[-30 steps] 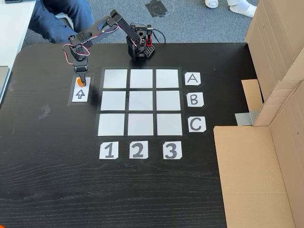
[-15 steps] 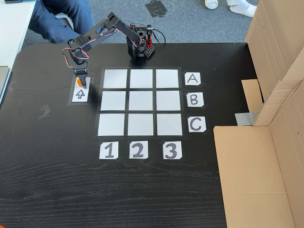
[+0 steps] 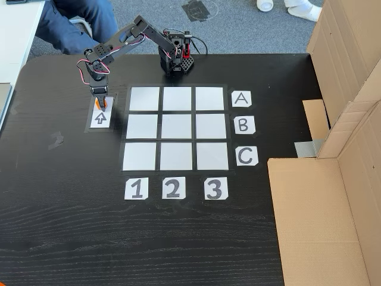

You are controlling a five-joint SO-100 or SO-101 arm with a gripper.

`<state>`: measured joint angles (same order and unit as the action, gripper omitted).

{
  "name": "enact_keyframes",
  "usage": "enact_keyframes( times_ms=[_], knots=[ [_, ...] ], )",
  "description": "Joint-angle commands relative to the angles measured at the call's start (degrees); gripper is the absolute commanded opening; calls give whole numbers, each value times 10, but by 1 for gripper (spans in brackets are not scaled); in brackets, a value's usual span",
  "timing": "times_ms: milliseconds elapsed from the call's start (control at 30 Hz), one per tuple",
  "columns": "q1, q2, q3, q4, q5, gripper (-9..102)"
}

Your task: Pick up the round, orange token and place it in the grid on square A1.

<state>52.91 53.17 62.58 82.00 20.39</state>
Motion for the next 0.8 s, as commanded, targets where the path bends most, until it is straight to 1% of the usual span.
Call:
enact_keyframes(
  times_ms=[0,467,767],
  knots=[
    [9,3,-19,-6,7,26],
    [25,-6,-19,-18,7,25],
    [25,-7,-19,-18,7,22]
  ],
)
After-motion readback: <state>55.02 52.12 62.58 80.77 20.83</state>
